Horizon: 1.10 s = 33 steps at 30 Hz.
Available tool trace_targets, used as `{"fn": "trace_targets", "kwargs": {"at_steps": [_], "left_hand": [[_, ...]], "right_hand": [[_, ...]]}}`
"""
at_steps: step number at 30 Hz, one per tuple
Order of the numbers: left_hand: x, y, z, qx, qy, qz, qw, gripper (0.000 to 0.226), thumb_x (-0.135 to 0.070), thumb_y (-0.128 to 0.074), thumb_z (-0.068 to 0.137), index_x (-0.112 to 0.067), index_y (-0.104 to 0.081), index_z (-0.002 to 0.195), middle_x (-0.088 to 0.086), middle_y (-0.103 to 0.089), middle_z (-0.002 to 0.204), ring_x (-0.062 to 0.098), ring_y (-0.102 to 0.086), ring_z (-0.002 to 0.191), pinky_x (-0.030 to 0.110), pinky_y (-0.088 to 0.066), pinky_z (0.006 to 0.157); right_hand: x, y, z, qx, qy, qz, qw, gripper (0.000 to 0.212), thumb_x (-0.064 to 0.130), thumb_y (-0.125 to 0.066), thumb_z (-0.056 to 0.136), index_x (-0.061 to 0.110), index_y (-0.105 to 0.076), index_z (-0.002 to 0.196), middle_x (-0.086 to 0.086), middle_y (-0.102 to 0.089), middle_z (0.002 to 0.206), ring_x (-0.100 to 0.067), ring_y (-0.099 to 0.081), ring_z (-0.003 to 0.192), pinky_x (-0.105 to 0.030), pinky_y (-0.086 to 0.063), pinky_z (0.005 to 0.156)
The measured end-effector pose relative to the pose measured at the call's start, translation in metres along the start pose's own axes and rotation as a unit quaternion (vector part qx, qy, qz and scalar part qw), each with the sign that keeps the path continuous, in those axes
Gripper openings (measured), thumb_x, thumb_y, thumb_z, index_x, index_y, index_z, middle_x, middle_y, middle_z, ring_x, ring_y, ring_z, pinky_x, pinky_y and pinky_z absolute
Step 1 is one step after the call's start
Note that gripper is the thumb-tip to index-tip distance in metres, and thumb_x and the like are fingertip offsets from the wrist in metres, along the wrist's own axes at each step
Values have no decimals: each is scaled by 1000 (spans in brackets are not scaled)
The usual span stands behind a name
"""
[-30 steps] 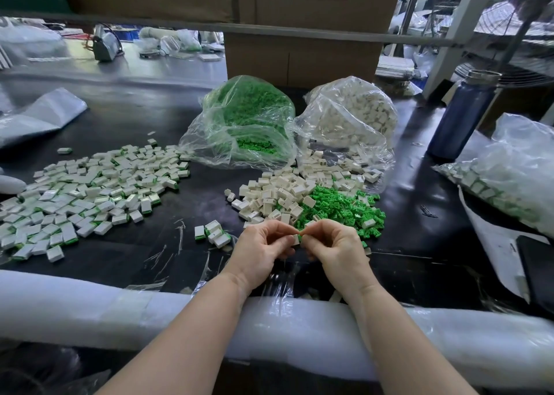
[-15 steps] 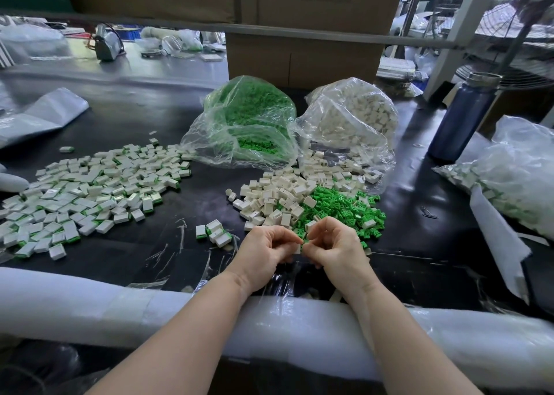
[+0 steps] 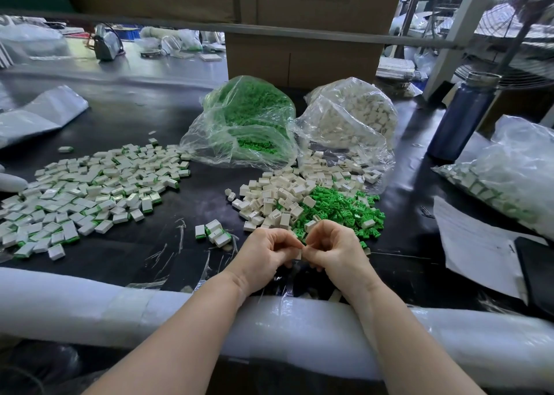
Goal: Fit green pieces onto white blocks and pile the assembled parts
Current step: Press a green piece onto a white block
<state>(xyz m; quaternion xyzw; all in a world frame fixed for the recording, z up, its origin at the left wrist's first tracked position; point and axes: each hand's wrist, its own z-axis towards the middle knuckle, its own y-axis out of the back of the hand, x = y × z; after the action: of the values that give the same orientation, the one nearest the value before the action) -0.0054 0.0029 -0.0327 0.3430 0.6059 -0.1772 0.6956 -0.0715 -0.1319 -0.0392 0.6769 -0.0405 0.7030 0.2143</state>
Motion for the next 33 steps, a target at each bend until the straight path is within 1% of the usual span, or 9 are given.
{"fn": "trace_targets", "kwargs": {"at_steps": [6, 9, 11, 12, 16, 20, 25, 28, 33], "left_hand": [[3, -1, 1, -33, -12, 2, 999, 16, 0, -59, 87, -14, -67, 83, -5, -64, 73, -3, -58, 64, 12, -48, 69], [6, -3, 3, -47, -15, 0, 999, 13, -6, -62, 87, -18, -67, 90, 5, -68, 83, 14, -63, 78, 24, -53, 79], [7, -4, 4, -49, -20, 12, 999, 20, -5, -65, 83, -22, -63, 94, 14, -67, 89, 27, -64, 82, 32, -54, 83], [8, -3, 5, -53, -22, 23, 998, 24, -4, -67, 82, -24, -61, 92, 15, -67, 89, 29, -64, 83, 34, -54, 83], [13, -2, 6, -70, -20, 25, 997, 12, -13, -62, 87, -24, -60, 85, 2, -67, 79, 12, -62, 70, 27, -53, 77], [13, -1, 8, -79, -16, 13, 997, 11, -15, -59, 90, -23, -63, 83, 0, -67, 77, 12, -63, 74, 25, -54, 78], [13, 0, 7, -69, -10, 17, 997, 13, -16, -58, 90, -23, -65, 81, -3, -64, 71, 6, -59, 66, 14, -49, 68], [13, 0, 7, -60, -1, 30, 998, 11, -15, -58, 90, -18, -67, 84, -3, -63, 70, 7, -57, 65, 18, -49, 68], [14, -1, 7, -56, 4, 55, 997, 12, -15, -59, 90, -11, -69, 90, 1, -66, 78, 9, -56, 70, 28, -49, 77]], "right_hand": [[1, -3, 1, -23, 4, 21, 1000, 21, -8, -66, 77, 11, -58, 73, -1, -59, 62, -4, -53, 51, -18, -45, 50], [0, -3, 3, -49, -3, 56, 997, 16, -4, -66, 80, 10, -60, 75, -2, -61, 61, -4, -54, 49, -17, -45, 48], [0, -3, 3, -52, -10, 74, 996, 13, -4, -64, 82, 8, -61, 76, -1, -62, 59, -5, -56, 49, -16, -45, 48], [-1, -3, 3, -52, -12, 79, 995, 12, -3, -64, 83, 7, -62, 77, -1, -62, 58, -5, -56, 49, -16, -46, 48], [0, -2, 2, -47, -18, 107, 993, 6, 2, -63, 85, 4, -65, 80, -4, -66, 61, -8, -59, 52, -17, -50, 51], [1, -3, 1, -40, -17, 103, 994, 10, 2, -62, 86, 5, -65, 77, -1, -65, 58, -7, -59, 51, -17, -50, 50], [1, -7, 2, -47, -23, 54, 997, 19, 4, -60, 88, 8, -62, 70, 3, -61, 49, -4, -54, 45, -16, -47, 47], [0, -8, 2, -45, -32, 39, 998, 21, 5, -60, 89, 10, -61, 68, 3, -59, 50, -3, -51, 43, -16, -45, 45], [-1, -7, 3, -33, -38, 0, 999, 22, 7, -60, 89, 11, -61, 67, 0, -58, 54, -1, -50, 43, -16, -44, 44]]}}
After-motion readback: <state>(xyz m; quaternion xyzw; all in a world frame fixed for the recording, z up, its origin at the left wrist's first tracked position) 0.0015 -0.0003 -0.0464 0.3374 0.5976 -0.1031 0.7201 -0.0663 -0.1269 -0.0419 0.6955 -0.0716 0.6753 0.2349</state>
